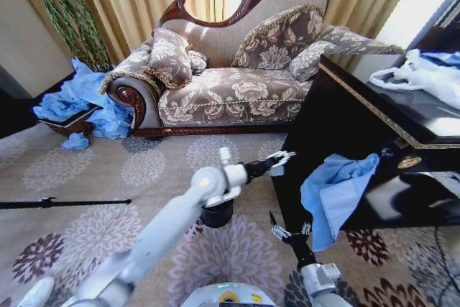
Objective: Place a garbage bag over the trash bin.
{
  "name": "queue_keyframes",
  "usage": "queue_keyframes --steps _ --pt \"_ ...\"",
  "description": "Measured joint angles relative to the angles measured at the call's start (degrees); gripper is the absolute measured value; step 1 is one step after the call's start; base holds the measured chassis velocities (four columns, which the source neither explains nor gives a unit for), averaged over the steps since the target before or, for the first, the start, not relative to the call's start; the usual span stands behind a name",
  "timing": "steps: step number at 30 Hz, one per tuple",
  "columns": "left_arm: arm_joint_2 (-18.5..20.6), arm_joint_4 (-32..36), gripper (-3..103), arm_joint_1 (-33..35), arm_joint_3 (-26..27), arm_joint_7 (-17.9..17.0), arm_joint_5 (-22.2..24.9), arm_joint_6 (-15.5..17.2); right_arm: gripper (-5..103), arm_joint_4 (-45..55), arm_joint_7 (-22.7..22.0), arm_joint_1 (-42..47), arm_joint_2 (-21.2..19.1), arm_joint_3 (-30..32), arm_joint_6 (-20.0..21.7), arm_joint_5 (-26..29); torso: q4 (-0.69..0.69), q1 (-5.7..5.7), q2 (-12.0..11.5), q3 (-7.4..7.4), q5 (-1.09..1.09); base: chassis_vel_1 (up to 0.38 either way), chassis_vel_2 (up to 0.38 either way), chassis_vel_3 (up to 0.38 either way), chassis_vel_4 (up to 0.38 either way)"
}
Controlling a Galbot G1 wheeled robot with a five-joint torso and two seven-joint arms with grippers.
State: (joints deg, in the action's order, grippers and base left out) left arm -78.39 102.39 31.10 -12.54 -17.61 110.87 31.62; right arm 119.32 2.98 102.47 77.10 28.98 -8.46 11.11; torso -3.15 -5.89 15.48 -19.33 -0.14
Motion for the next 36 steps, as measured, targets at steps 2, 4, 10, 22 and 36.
queue_keyframes --steps 2,4,10,22,36 --pt "-0.5 -1.1 100 -0.6 -1.1 0.3 -1.0 0.0 100 0.0 0.0 0.0 0.1 0.0 -0.3 -0.1 0.00 0.00 0.0 0.00 0.01 0.000 0.000 0.000 0.000" --pt "-1.7 -3.0 100 -1.5 -2.7 0.7 -2.5 -0.5 100 -0.2 0.2 0.0 0.4 0.0 -0.8 -0.3 0.01 0.00 0.0 0.00 0.00 0.000 0.000 0.000 0.000" --pt "-5.3 -6.1 100 -2.7 -3.9 2.1 -2.7 -1.0 100 -0.7 0.3 0.2 1.0 0.0 -1.6 -0.8 0.00 0.00 0.0 0.01 0.00 0.000 0.000 0.000 0.000" --pt "-10.3 -9.1 100 -2.7 -3.9 4.6 -1.9 -0.2 100 -0.3 0.3 0.3 1.4 0.2 -1.6 -1.1 0.00 0.00 0.0 0.01 -0.01 0.000 0.000 0.000 0.000" --pt "-10.0 -9.3 68 -2.0 -3.9 6.5 -2.1 -0.1 100 -0.3 0.3 0.7 1.5 -0.2 -1.5 -1.9 0.01 0.00 0.0 0.01 -0.02 0.000 0.000 0.000 0.000"
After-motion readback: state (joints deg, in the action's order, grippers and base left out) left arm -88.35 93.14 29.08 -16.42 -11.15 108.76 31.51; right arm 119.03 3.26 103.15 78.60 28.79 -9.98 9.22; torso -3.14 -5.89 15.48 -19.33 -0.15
